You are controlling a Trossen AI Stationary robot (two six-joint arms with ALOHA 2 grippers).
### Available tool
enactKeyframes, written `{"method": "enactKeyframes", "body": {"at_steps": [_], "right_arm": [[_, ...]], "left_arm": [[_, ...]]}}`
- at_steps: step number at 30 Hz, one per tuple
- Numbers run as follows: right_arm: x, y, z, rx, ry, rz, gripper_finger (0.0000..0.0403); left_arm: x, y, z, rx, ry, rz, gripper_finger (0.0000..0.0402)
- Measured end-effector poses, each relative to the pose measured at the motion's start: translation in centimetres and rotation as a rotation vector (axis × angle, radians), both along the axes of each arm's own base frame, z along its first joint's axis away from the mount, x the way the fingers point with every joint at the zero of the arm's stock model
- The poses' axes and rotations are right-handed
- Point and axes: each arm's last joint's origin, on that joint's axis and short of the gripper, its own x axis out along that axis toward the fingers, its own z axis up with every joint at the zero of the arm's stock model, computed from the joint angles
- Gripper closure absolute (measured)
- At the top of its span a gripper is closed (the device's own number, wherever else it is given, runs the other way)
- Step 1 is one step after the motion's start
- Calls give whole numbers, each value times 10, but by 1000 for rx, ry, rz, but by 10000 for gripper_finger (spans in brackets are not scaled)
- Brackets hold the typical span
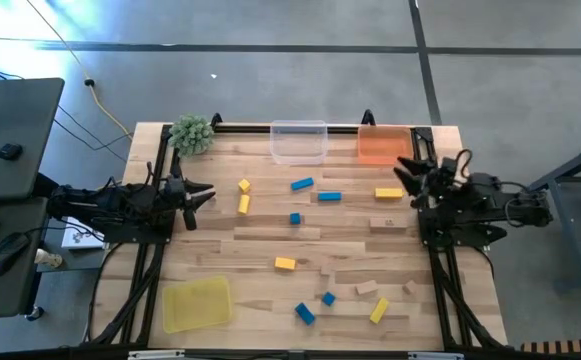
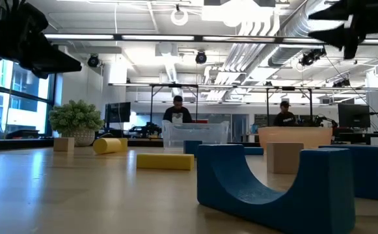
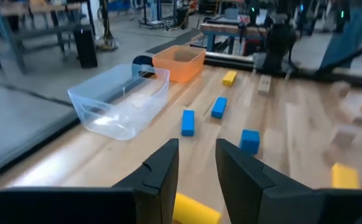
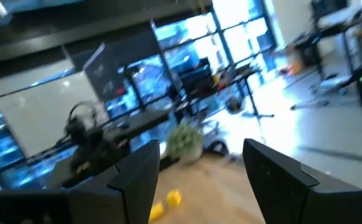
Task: Sort & place blocks by color
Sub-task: Put the blue block into the orange bin
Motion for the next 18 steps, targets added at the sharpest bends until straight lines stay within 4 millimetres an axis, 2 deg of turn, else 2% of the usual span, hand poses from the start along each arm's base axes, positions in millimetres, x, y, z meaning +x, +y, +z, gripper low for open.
{"method": "enactKeyframes", "body": {"at_steps": [5, 10, 14, 18], "right_arm": [[-3, -2, 35, -93, 40, -80, 182], [9, -2, 65, -165, 176, -119, 182], [23, -2, 77, -157, 333, -136, 182], [38, -2, 81, -87, 484, -126, 182]], "left_arm": [[0, 0, 0, 43, 24, -9, 307], [0, 0, 0, 35, 19, -8, 307], [0, 0, 0, 23, 12, -6, 307], [0, 0, 0, 23, 12, -6, 307]]}}
